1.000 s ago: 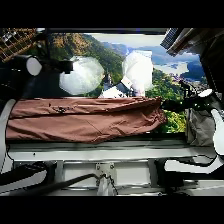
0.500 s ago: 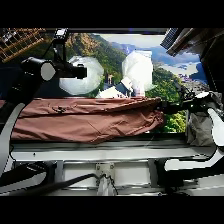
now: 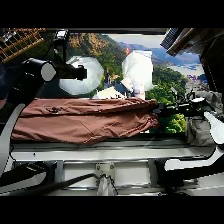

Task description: Fold the clothes and pants, and hang the long-sleeved shirts on hangers.

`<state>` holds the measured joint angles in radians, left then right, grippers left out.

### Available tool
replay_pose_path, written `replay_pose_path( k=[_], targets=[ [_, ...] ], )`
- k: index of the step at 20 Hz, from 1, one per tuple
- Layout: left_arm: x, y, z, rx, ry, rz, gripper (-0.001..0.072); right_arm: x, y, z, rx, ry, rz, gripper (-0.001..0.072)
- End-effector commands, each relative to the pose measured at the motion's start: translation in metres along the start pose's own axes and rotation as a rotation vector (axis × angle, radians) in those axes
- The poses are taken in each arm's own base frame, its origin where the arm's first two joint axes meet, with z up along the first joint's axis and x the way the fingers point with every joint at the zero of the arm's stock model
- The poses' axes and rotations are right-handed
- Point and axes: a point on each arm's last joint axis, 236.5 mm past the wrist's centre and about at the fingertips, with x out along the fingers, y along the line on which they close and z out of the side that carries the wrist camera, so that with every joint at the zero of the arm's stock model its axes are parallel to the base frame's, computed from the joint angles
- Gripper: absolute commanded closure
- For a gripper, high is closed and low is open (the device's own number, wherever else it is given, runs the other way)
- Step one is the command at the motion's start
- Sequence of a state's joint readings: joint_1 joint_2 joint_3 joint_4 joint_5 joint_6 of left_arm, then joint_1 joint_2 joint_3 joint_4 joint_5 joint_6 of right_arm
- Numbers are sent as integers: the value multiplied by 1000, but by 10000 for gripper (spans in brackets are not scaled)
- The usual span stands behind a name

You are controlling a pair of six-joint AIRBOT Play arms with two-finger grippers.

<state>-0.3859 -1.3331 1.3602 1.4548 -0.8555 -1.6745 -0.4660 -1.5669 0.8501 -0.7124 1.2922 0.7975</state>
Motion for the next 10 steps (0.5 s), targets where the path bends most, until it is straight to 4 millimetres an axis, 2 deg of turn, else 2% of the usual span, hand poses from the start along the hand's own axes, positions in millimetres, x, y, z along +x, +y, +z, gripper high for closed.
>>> replay_pose_path(
  k=[1, 3, 4, 6, 8, 9, 10],
  targets=[
    [7, -6, -14, -36, 34, -31, 369, 0, 16, 0, -18, -3, 71, 267],
    [11, -11, -23, -64, 56, -57, 369, 0, 17, 1, -29, -6, 72, 267],
    [12, -13, -26, -74, 61, -66, 375, 0, 16, 1, -35, -9, 70, 311],
    [13, -21, -29, -49, 68, -92, 506, 0, 15, 3, -38, -15, 63, 454],
    [13, -33, -32, 1, 73, -109, 551, -1, 14, 3, -56, -17, 60, 562],
    [13, -42, -35, 29, 76, -122, 551, -1, 15, 2, -57, -14, 63, 572],
    [13, -50, -37, 49, 80, -133, 551, -1, 17, 1, -57, -7, 69, 619]
  ],
)
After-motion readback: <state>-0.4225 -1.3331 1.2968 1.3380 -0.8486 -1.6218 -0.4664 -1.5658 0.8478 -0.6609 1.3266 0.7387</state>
